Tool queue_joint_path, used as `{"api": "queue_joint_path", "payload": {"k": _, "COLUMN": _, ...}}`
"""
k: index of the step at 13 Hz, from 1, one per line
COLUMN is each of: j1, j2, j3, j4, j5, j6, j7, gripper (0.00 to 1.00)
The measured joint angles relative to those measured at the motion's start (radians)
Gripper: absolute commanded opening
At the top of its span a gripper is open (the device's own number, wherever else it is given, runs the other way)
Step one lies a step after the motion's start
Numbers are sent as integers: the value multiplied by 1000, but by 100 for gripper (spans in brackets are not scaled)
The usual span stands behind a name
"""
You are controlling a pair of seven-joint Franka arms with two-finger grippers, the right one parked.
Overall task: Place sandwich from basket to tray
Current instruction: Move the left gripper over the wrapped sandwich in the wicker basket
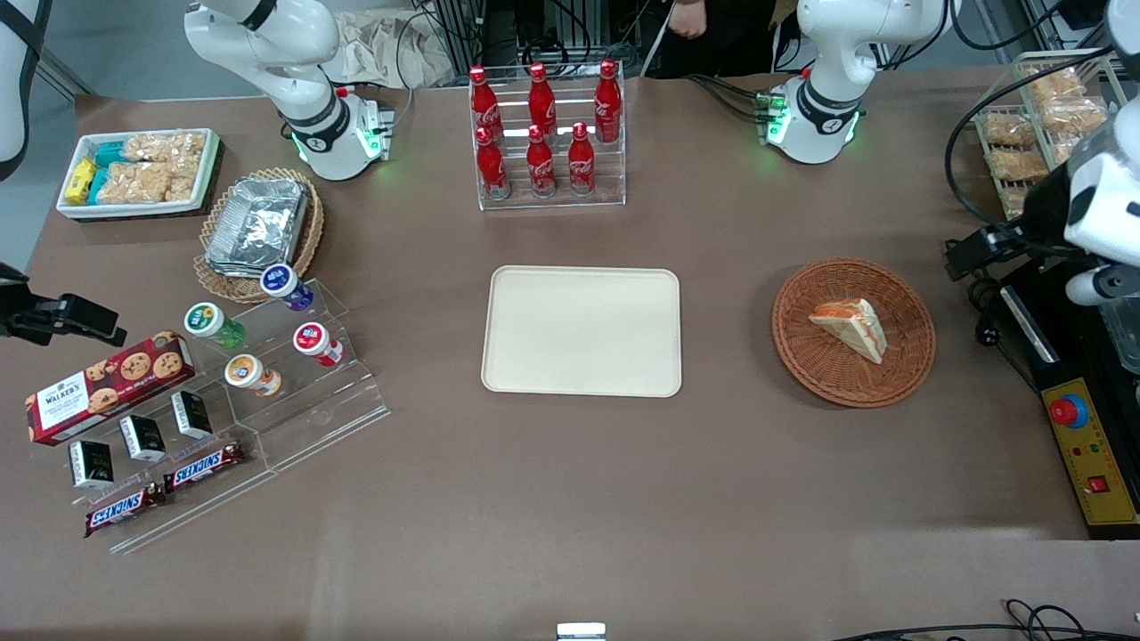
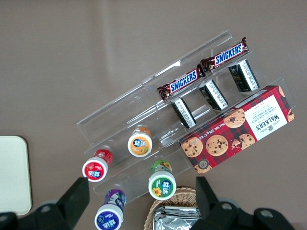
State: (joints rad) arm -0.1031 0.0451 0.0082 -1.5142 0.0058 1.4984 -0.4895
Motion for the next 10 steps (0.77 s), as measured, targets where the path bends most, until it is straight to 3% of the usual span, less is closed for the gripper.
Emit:
{"api": "queue_joint_path", "payload": {"k": 3, "j1": 0, "j2": -13, "j3": -3, "j4": -96, "j5": 1, "j6": 22, "j7": -117, "gripper": 100}}
{"api": "queue_joint_path", "payload": {"k": 10, "j1": 1, "j2": -147, "j3": -2, "j4": -576, "j5": 1, "j6": 444, "j7": -422, "gripper": 100}}
